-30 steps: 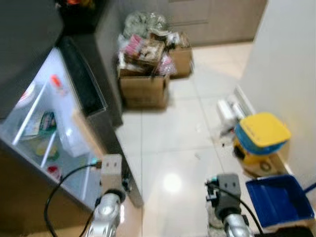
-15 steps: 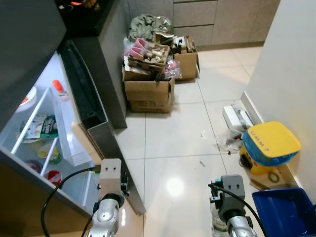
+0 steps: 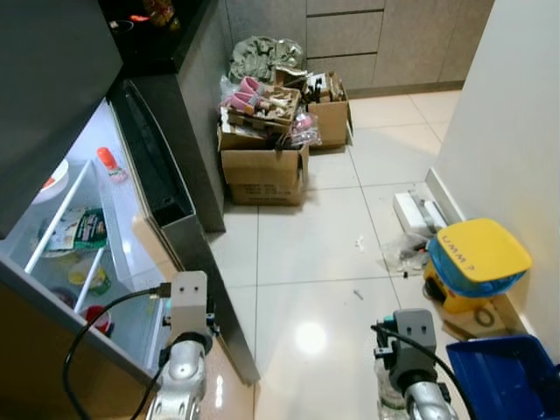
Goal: Restocking fridge
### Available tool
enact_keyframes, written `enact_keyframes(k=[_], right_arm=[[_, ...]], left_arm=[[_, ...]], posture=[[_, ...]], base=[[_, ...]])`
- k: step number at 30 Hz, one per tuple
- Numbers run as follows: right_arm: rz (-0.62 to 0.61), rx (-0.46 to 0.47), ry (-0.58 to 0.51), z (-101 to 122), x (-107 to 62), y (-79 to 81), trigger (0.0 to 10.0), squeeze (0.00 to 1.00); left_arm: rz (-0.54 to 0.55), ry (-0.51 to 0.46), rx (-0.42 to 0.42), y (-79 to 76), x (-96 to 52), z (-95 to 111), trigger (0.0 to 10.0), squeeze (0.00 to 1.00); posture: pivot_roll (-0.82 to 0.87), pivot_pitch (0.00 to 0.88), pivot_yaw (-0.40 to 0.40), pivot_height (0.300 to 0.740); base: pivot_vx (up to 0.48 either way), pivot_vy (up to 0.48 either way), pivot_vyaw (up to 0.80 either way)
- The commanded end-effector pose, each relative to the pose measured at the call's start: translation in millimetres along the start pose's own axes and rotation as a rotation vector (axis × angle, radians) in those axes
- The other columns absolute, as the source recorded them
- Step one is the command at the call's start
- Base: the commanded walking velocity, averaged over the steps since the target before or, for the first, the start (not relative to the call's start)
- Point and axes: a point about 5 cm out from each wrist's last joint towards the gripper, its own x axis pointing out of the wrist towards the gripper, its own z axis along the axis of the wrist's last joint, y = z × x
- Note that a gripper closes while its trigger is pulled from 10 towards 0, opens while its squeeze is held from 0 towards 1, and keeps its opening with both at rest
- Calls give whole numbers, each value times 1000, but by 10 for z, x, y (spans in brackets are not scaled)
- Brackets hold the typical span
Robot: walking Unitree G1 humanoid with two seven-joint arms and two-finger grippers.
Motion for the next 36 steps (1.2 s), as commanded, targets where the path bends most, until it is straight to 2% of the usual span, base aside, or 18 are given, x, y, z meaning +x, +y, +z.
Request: enact_keyframes(k=[1, 4, 9, 11, 14, 17, 20, 21, 22, 24, 27, 28, 32, 36], right_arm=[[-13, 4, 19, -61, -51, -22, 10000, 0], [-16, 4, 23, -73, -62, -28, 10000, 0], [-14, 4, 23, -66, -48, -13, 10000, 0], [-13, 5, 20, -52, -32, -12, 10000, 0], [-13, 5, 17, -41, -23, -8, 10000, 0], [-13, 5, 17, -40, -23, -8, 10000, 0], [-18, 4, 17, -47, -39, -26, 10000, 0], [-18, 4, 17, -47, -39, -26, 10000, 0], [-21, 2, 19, -55, -52, -35, 10000, 0], [-22, 2, 20, -57, -55, -37, 10000, 0], [-23, 3, 21, -60, -58, -34, 10000, 0], [-24, 3, 21, -59, -59, -31, 10000, 0], [-26, 6, 20, -58, -62, -22, 10000, 0], [-27, 8, 25, -73, -77, -17, 10000, 0]], left_arm=[[194, -22, 31, 408, 114, 102, 10000, 0], [181, -22, 5, 416, 165, 127, 10000, 0], [140, -32, -33, 273, 263, 229, 10000, 0], [98, -44, -48, 134, 305, 292, 10000, 0], [-2, -64, -115, -149, 370, 445, 10000, 0], [-28, -68, -131, -209, 379, 482, 10000, 0], [-192, -114, -192, -475, 392, 694, 10000, 0], [-192, -114, -192, -475, 392, 694, 10000, 0], [-311, -138, -218, -639, 366, 798, 10000, 0], [-351, -147, -223, -695, 352, 827, 10000, 0], [-547, -172, -260, -967, 233, 944, 10000, 0], [-581, -179, -264, -1015, 203, 970, 10000, 0], [-565, -184, -261, -992, 192, 959, 10000, 0], [-509, -157, -208, -833, 207, 778, 10000, 0]], posture=[[-155, 186, 76, 707], [-152, 187, 72, 707], [-156, 186, 72, 707], [-157, 186, 69, 707], [-166, 186, 67, 707], [-166, 186, 67, 707], [-176, 192, 70, 707], [-176, 192, 70, 707], [-176, 194, 71, 707], [-176, 194, 71, 707], [-173, 197, 73, 707], [-173, 199, 76, 707], [-175, 203, 80, 707], [-165, 205, 82, 707]], base=[[0, 0, 0], [0, 0, 0], [0, 0, 0], [0, 0, 0], [0, 0, 0], [0, 0, 0], [0, 0, 0], [0, 0, 0], [0, 0, 0], [0, 0, 0], [0, 0, 0], [0, 0, 0], [0, 0, 0], [0, 0, 0]])
